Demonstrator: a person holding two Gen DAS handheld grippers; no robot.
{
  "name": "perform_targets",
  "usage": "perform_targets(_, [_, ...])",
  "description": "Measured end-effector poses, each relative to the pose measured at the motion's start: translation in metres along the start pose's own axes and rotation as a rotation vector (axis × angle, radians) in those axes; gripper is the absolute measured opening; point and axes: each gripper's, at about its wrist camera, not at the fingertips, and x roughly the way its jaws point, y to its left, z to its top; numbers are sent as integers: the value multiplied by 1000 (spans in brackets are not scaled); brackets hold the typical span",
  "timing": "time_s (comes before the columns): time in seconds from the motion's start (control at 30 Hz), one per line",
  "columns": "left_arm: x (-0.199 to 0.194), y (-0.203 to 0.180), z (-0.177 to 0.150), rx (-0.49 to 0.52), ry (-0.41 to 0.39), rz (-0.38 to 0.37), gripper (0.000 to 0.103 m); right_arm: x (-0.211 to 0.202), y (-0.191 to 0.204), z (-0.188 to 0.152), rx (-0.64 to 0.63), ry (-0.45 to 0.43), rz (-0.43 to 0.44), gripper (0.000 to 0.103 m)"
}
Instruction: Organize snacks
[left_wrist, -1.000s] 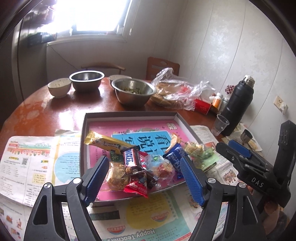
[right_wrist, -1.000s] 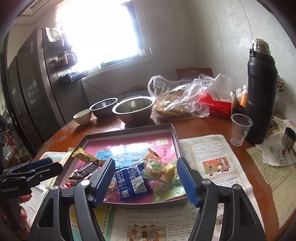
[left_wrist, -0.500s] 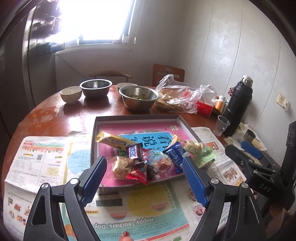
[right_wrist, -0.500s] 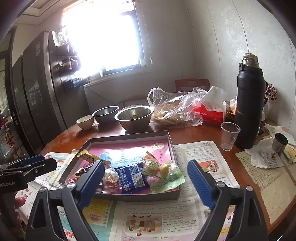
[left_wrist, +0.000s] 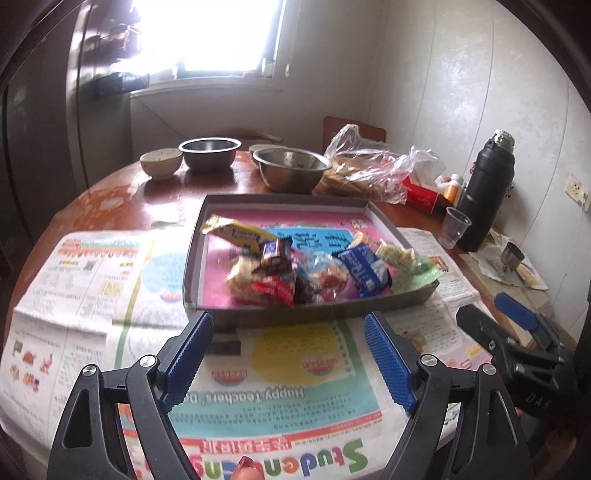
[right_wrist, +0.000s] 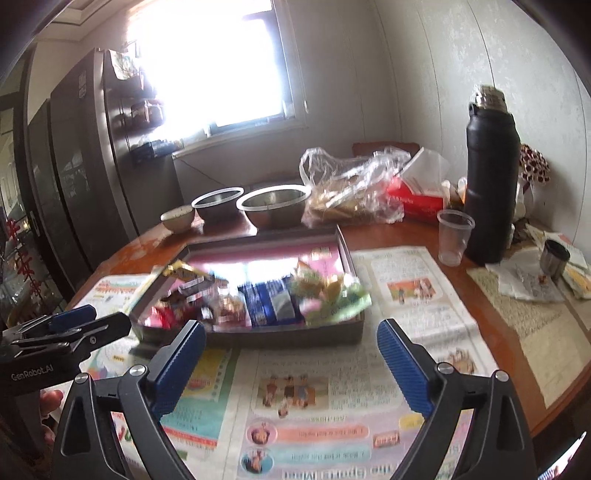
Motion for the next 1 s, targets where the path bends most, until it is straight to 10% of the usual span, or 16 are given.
perform_targets(1.0, [16, -7, -51, 46, 105, 125, 85, -4, 1, -56, 4, 86, -71, 99])
